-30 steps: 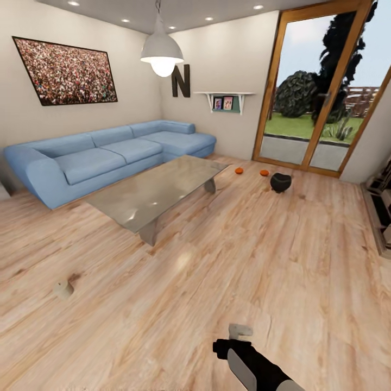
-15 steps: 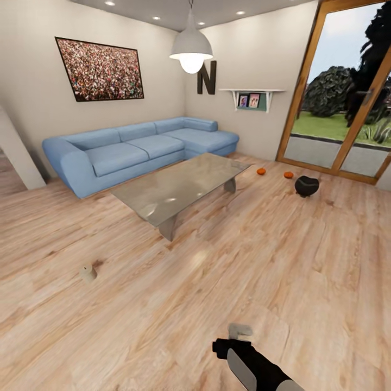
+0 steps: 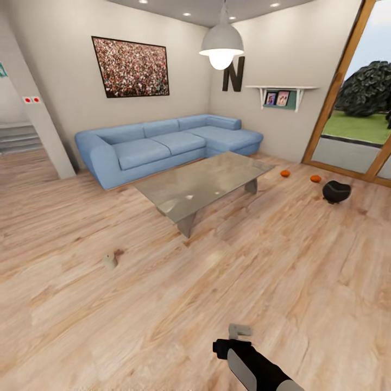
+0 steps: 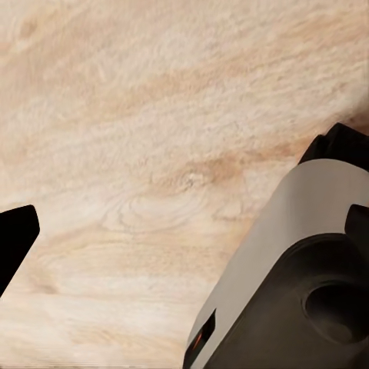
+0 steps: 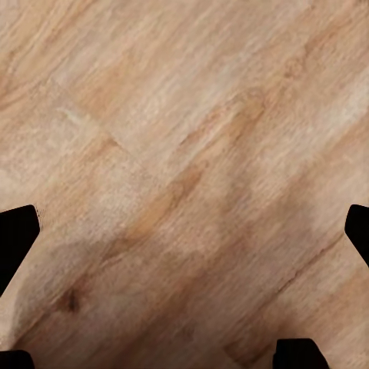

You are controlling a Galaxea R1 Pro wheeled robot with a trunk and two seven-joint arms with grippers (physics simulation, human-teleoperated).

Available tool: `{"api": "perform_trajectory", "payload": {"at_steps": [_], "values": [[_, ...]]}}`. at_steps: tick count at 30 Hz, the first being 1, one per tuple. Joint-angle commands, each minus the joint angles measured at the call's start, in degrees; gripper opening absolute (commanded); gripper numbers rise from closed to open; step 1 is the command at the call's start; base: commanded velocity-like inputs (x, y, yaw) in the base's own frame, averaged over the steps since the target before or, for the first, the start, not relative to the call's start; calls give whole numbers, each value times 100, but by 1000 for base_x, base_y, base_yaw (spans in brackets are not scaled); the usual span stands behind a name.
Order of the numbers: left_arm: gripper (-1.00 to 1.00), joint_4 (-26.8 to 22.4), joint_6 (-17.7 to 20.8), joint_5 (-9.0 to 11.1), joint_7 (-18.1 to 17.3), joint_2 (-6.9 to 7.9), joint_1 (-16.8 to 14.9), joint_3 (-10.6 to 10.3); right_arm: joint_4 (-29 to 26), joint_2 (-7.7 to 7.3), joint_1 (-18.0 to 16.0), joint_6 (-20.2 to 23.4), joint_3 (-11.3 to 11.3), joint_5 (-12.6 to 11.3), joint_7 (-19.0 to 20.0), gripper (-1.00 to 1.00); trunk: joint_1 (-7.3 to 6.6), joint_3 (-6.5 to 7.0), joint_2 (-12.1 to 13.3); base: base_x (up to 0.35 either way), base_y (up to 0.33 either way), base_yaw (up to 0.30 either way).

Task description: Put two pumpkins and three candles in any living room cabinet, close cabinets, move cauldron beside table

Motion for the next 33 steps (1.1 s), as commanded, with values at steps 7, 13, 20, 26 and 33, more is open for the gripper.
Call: {"api": "perform_trajectory", "payload": {"at_steps": [7,13,20,26,33], "values": [[100,-17,14,43,19,-66,1,-30,-11,-4,-5,18,41,-43,-48,100,0,-39,-2,0,0,263],[100,-68,-30,86,12,-96,1,16,-11,-3,-5,19,41,-43,-48,100,0,-67,-2,0,0,263],[100,-132,-317,90,-105,70,-31,7,-11,-3,-5,19,42,-43,-48,100,0,-101,-2,0,0,263],[100,-1061,274,392,-2205,992,-82,12,-11,-3,-5,19,45,-43,-48,100,0,-130,-2,0,0,263],[100,-2658,1359,623,-2976,1397,-129,47,-15,-3,-5,18,150,-43,-48,100,0,-163,-2,0,0,263]]}}
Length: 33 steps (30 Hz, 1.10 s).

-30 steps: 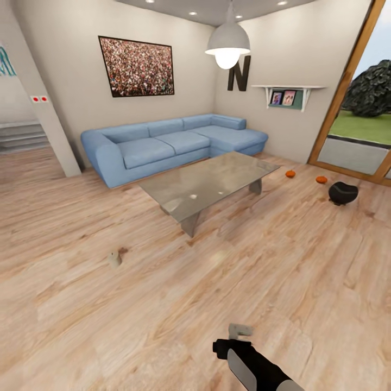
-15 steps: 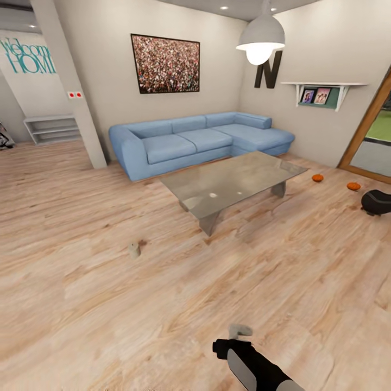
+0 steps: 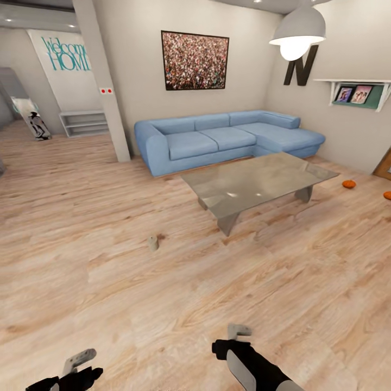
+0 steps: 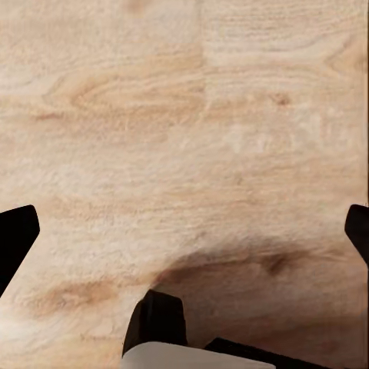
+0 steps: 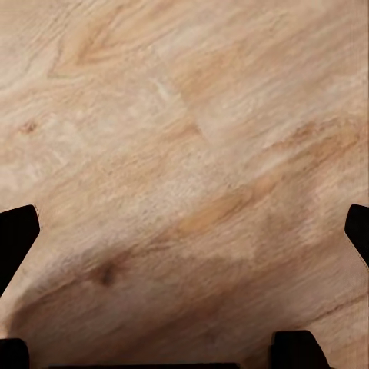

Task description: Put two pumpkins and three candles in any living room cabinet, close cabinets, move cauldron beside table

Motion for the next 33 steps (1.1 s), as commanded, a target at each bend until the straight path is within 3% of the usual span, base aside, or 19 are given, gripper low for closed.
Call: {"api": "perform_trajectory", "payload": {"at_steps": [1,4,6,9,17,33], "values": [[100,-117,155,30,101,-1,-58,46,-10,-6,-4,7,138,-46,-49,100,0,-10,-3,0,0,263],[100,-268,346,34,703,-79,-154,200,-8,-6,-4,-58,309,-50,-49,100,0,-24,-3,0,0,263],[100,-313,349,30,1391,-230,-174,243,-8,-6,-4,-87,357,-51,-49,100,0,-34,-3,0,0,263],[100,-315,274,35,1725,-334,-179,233,-8,-6,-4,-92,373,-51,-49,100,0,-48,-3,0,0,263],[100,-294,177,-23,1878,-499,-182,208,-16,-6,-4,-95,387,-56,-42,100,0,-87,-3,127,0,263],[100,-258,14,41,1882,-522,-182,243,-77,-14,-4,-154,384,-38,-61,100,0,-164,-3,302,116,263]]}}
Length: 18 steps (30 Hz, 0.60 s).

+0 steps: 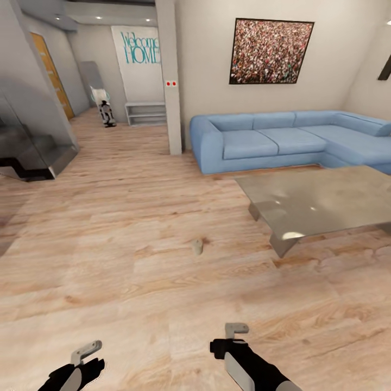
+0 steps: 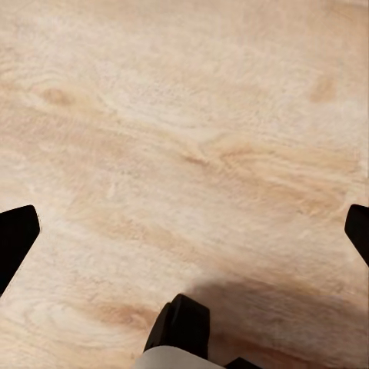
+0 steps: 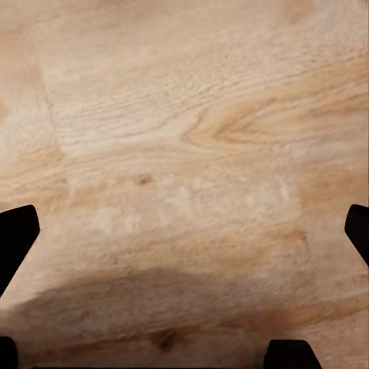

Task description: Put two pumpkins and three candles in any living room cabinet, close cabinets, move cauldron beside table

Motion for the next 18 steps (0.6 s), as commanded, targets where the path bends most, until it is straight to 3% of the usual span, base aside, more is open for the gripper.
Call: {"api": "perform_trajectory", "payload": {"at_steps": [1,6,18], "values": [[100,-11,5,59,52,8,-1,-45,-11,-5,-6,-30,47,-39,-45,100,3,-10,-2,281,168,263],[100,-11,-10,59,52,7,-1,-51,6,-5,-6,-288,222,50,-45,100,3,-34,-2,290,72,263],[100,-11,-18,59,51,1,-1,-52,41,-5,-6,-369,247,53,-38,100,3,-92,-2,254,-37,263]]}}
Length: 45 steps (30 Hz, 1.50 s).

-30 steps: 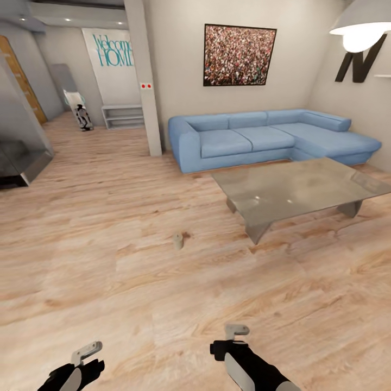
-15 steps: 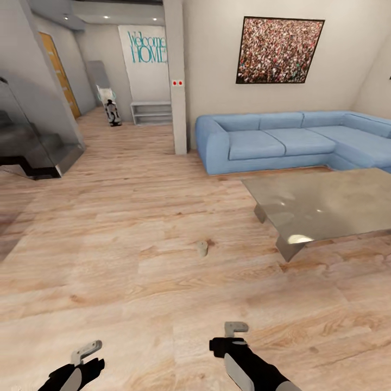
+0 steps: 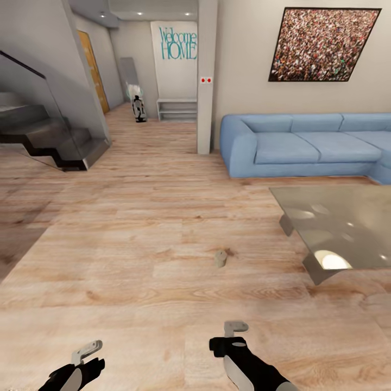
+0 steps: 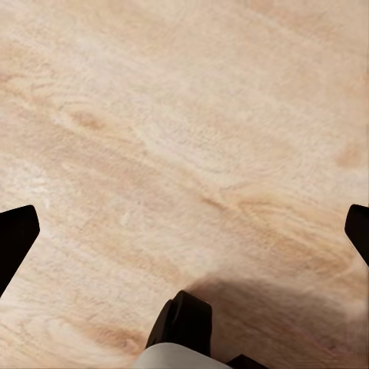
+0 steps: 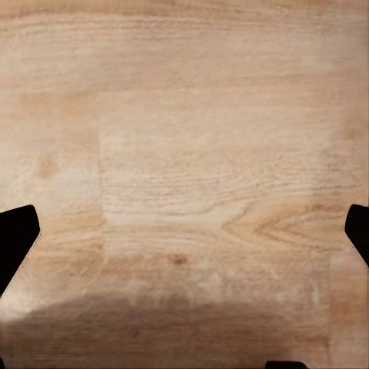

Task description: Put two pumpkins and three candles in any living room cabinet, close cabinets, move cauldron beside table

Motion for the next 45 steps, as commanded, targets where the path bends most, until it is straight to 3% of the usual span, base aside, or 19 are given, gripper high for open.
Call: {"api": "perform_trajectory", "payload": {"at_steps": [1,18,32,45], "values": [[100,-12,14,58,54,7,-2,-43,-11,-5,-5,19,41,-35,-48,100,2,-10,-2,192,-25,263],[100,-19,19,58,58,6,-2,-44,-5,-5,-5,-169,42,-46,2,100,2,-110,-2,133,-66,212],[100,-47,19,58,54,6,-2,-43,-16,-5,-5,-169,39,-95,-4,100,2,-173,-2,10,-17,-27],[100,-37,20,18,55,5,-2,-48,-20,-5,-5,-174,34,-89,1,100,2,-175,-2,284,-88,0]]}}
